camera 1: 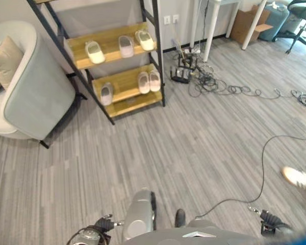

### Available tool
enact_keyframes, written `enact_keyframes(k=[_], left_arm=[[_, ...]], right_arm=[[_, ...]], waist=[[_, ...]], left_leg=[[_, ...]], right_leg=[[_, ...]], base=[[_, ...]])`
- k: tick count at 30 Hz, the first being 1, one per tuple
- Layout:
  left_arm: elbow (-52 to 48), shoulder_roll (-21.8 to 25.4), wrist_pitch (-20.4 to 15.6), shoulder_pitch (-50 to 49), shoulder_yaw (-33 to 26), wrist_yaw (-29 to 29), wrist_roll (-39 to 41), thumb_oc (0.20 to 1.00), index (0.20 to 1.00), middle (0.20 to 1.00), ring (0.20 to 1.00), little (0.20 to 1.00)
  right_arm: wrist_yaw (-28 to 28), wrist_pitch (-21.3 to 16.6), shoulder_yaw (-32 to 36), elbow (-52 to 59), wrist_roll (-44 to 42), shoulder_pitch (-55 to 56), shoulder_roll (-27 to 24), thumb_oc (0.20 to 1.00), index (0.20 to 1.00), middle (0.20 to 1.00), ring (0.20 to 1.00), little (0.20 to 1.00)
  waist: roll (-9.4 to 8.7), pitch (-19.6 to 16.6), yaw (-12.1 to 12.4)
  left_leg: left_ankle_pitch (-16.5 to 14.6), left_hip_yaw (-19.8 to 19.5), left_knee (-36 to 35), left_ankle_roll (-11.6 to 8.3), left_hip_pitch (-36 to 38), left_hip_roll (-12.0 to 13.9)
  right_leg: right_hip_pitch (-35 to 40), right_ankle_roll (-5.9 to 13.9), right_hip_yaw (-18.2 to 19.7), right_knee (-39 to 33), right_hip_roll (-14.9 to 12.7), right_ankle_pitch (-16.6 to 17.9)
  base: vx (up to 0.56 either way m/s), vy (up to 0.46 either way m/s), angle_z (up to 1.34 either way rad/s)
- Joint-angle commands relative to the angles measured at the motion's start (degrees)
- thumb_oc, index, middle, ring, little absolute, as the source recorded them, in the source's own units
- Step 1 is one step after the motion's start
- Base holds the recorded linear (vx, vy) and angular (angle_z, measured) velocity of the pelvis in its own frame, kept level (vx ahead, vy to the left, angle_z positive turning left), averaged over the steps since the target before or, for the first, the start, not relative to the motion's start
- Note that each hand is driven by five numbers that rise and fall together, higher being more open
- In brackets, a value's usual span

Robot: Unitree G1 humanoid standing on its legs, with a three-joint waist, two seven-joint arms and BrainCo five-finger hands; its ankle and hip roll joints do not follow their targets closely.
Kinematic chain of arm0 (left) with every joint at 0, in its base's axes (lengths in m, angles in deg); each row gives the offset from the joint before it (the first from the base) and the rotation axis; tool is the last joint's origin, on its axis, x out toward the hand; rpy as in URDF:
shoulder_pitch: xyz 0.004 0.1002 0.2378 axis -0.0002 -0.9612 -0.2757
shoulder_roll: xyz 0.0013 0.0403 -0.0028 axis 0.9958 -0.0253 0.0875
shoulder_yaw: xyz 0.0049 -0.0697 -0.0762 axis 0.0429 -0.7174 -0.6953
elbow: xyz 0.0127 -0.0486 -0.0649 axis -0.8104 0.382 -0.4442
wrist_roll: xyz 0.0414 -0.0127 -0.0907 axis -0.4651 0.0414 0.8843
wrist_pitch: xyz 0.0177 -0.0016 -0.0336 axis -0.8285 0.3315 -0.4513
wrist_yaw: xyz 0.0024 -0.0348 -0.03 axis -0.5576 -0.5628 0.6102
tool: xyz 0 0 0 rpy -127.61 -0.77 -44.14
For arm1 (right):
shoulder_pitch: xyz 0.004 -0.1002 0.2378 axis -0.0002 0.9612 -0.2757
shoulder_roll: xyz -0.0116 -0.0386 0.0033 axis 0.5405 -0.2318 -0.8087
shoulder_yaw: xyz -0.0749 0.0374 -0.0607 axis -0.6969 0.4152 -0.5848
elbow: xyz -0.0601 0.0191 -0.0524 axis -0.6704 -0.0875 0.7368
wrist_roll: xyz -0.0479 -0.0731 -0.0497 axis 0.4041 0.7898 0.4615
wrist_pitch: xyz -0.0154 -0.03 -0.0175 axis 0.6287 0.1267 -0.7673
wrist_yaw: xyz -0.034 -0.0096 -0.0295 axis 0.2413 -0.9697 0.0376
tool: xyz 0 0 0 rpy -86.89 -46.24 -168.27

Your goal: Arrange the slippers neatly on the shoe rack.

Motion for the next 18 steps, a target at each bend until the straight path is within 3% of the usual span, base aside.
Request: enact_keyframes(k=[1,2,5,6,7,8,9,10,11,12,14,15,16,17,18], left_arm=[[-1.62,-0.44,-0.26,-2.12,0.35,-0.01,-2.08,1.000,1.000,1.000,1.000,1.000],[-0.65,-0.20,-0.23,-2.63,-0.01,-0.33,-2.40,1.000,1.000,1.000,1.000,1.000],[0.59,-0.12,0.11,-3.59,-1.45,-0.06,-1.99,1.000,1.000,1.000,1.000,1.000],[1.35,0.32,0.28,-3.88,-3.62,-0.38,-0.30,1.000,1.000,1.000,1.000,1.000],[2.07,0.94,0.38,-3.57,-4.54,-0.65,0.48,1.000,1.000,1.000,1.000,1.000],[2.07,0.94,0.38,-3.57,-4.54,-0.65,0.48,1.000,1.000,1.000,1.000,1.000],[2.42,1.05,0.42,-3.45,-4.27,-0.26,0.00,1.000,1.000,1.000,1.000,1.000],[1.74,1.83,0.60,-2.83,-3.98,-0.69,-0.42,1.000,1.000,1.000,1.000,1.000],[1.74,1.81,0.61,-2.82,-3.98,-0.69,-0.42,1.000,1.000,1.000,1.000,1.000],[0.96,2.28,0.65,-2.41,-4.10,-0.75,0.24,1.000,1.000,1.000,1.000,1.000],[0.40,2.57,0.48,-1.42,-3.67,-0.92,1.21,1.000,1.000,1.000,1.000,1.000],[0.28,2.53,0.39,-0.95,-3.15,-1.16,1.23,1.000,1.000,1.000,1.000,1.000],[0.17,2.42,0.24,-0.59,-2.56,-1.41,1.01,1.000,1.000,1.000,1.000,1.000],[-0.11,2.42,-0.12,0.77,-1.21,-2.26,0.04,1.000,1.000,1.000,1.000,1.000],[-0.28,2.40,-0.38,1.22,-1.08,-2.43,-0.09,1.000,1.000,1.000,1.000,1.000]], right_arm=[[-0.18,-1.67,-1.88,5.08,-0.72,2.40,-2.50,1.000,1.000,1.000,1.000,1.000],[-0.26,-1.46,-3.09,5.76,0.36,1.06,-1.55,1.000,1.000,1.000,1.000,1.000],[0.41,-1.21,-4.08,5.45,1.94,0.39,-1.20,1.000,1.000,1.000,1.000,1.000],[0.59,-1.46,-4.37,5.96,3.51,0.72,-0.24,1.000,1.000,1.000,1.000,1.000],[0.61,-1.49,-4.08,5.96,3.79,0.88,-0.12,1.000,1.000,1.000,1.000,1.000],[0.61,-1.49,-4.08,5.96,3.79,0.88,-0.12,1.000,1.000,1.000,1.000,1.000],[0.93,-1.09,-3.80,6.36,4.14,0.76,-0.29,1.000,1.000,1.000,1.000,1.000],[0.94,-1.00,-3.61,7.57,4.12,1.25,0.01,1.000,1.000,1.000,1.000,1.000],[0.94,-0.99,-3.61,7.58,4.12,1.25,-0.01,1.000,1.000,1.000,1.000,1.000],[0.89,-0.97,-3.52,8.10,4.54,1.63,0.11,1.000,1.000,1.000,1.000,1.000],[0.77,-1.17,-3.37,8.22,4.70,2.28,0.40,1.000,1.000,1.000,1.000,1.000],[0.80,-1.26,-3.65,8.28,4.93,2.69,0.43,1.000,1.000,1.000,1.000,1.000],[0.84,-1.30,-3.93,8.50,5.01,2.89,0.45,1.000,1.000,1.000,1.000,1.000],[0.57,-1.68,-4.61,8.59,4.86,3.96,0.51,1.000,1.000,1.000,1.000,1.000],[0.44,-1.70,-4.64,8.39,4.66,4.42,0.53,1.000,1.000,1.000,1.000,1.000]], waist=[[0.01,-3.06,2.25],[-1.13,-3.52,4.45],[-1.03,-4.63,5.40],[-2.11,-5.91,6.60],[-3.18,-5.86,6.66],[-3.18,-5.86,6.66],[-3.40,-5.81,6.39],[-1.92,-5.20,5.21],[-1.78,-5.31,5.27],[-0.92,-4.85,4.45],[0.18,-3.97,2.79],[0.37,-3.52,1.99],[0.56,-3.09,1.09],[-0.19,-2.14,-1.17],[-0.51,-1.72,-1.90]], left_leg=[[-0.74,2.54,-6.32,2.70,1.45,-1.09],[1.36,4.34,-13.04,3.29,0.02,-0.87],[2.20,3.07,-15.74,3.83,2.70,-1.34],[4.21,1.38,-13.82,5.68,3.76,-2.74],[3.20,1.47,-12.76,6.78,4.48,-3.71],[3.20,1.47,-12.76,6.78,4.48,-3.71],[0.41,1.27,-11.61,8.98,7.29,-5.01],[-2.32,-0.72,-11.24,10.69,11.61,-5.03],[-2.29,-0.72,-11.23,10.66,11.48,-4.85],[-3.67,-2.46,-11.88,11.51,14.40,-5.12],[-5.41,-5.62,-13.47,11.73,19.54,-5.79],[-5.93,-7.08,-14.16,11.31,21.73,-5.99],[-6.06,-9.01,-14.53,10.89,23.01,-6.10],[-7.15,-14.08,-16.18,9.36,26.37,-6.63],[-7.98,-15.51,-16.96,8.60,27.78,-6.51]], right_leg=[[10.51,7.99,-0.48,-1.33,-2.56,-6.32],[12.85,8.46,0.61,0.31,-2.97,-7.32],[13.20,9.21,0.84,2.84,-2.65,-7.94],[11.60,11.49,0.58,10.44,-3.68,-3.60],[9.55,14.45,-0.14,16.27,-5.25,1.21],[9.54,14.45,-0.14,16.28,-5.25,1.20],[5.92,19.83,-2.10,28.27,-8.96,13.50],[1.69,18.55,-3.17,40.35,-10.78,18.37],[1.57,18.50,-3.15,40.26,-10.61,18.50],[-1.67,17.50,-4.74,44.54,-12.02,17.47],[-6.13,15.69,-8.04,43.69,-15.07,12.48],[-7.79,14.78,-8.77,39.78,-15.82,9.88],[-9.23,13.82,-8.12,35.21,-14.87,8.19],[-11.88,13.35,-1.37,19.69,-10.53,6.43],[-12.36,13.81,1.03,12.92,-9.66,7.15]], base=[[0.54,0.089,-0.47],[0.54,0.089,-0.44],[0.46,0.109,-0.31],[0.48,0.105,-0.61],[0.48,0.105,-0.50],[0.39,0.149,-0.34],[0.60,0.231,-0.45],[0.60,0.231,-0.40],[0.51,0.172,-0.02],[0.33,0.091,0.58],[0.48,0.051,0.91],[0.43,-0.079,0.88],[0.54,-0.276,1.34],[0.50,-0.317,1.50],[0.39,-0.265,1.59]])
